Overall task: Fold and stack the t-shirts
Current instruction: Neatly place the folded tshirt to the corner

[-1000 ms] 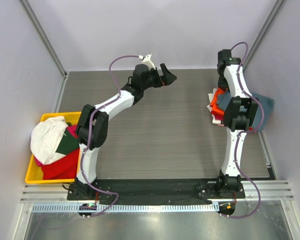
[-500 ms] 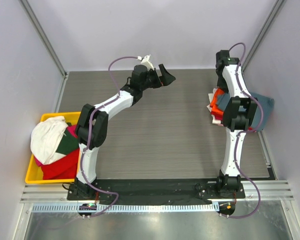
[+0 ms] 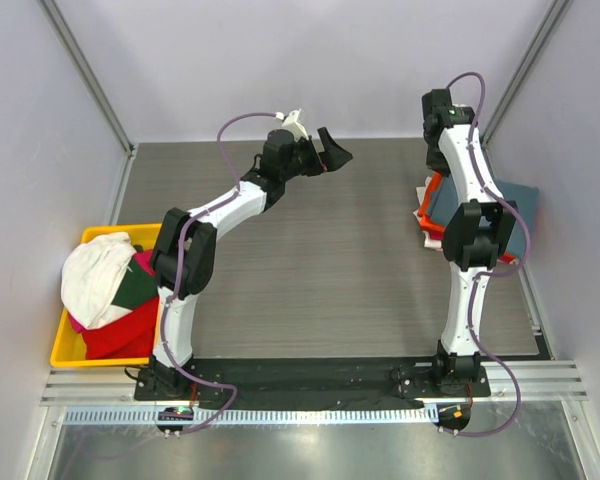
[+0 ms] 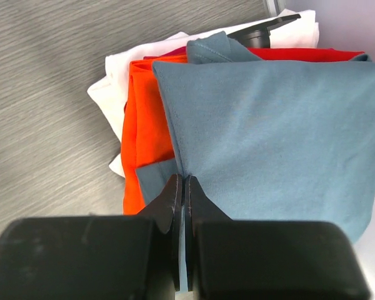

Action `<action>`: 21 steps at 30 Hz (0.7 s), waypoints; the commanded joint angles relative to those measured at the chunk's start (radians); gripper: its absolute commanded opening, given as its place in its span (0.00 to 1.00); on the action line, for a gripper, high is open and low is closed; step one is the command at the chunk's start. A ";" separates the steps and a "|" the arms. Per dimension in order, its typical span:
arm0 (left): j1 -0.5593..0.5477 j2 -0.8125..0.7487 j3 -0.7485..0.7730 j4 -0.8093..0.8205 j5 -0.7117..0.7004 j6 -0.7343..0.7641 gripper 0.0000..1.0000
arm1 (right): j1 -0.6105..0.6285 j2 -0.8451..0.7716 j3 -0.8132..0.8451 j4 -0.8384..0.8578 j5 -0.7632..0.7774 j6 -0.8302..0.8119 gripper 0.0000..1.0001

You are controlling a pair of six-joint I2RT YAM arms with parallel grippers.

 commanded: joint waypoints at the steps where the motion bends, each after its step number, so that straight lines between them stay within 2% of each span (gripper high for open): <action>1: 0.008 -0.029 0.013 0.056 0.037 -0.022 1.00 | 0.007 -0.060 -0.011 0.000 -0.037 -0.026 0.01; 13: 0.006 -0.015 0.022 0.057 0.045 -0.031 0.99 | 0.024 -0.021 -0.028 0.058 -0.137 -0.050 0.01; 15: 0.006 -0.012 0.024 0.057 0.046 -0.031 0.99 | 0.027 -0.003 -0.019 0.060 -0.116 -0.038 0.03; 20: 0.008 -0.007 0.029 0.053 0.051 -0.031 1.00 | 0.026 -0.018 -0.027 0.061 -0.024 -0.023 0.44; 21: 0.008 -0.004 0.030 0.054 0.053 -0.032 1.00 | 0.027 -0.024 -0.027 0.063 -0.014 -0.015 0.45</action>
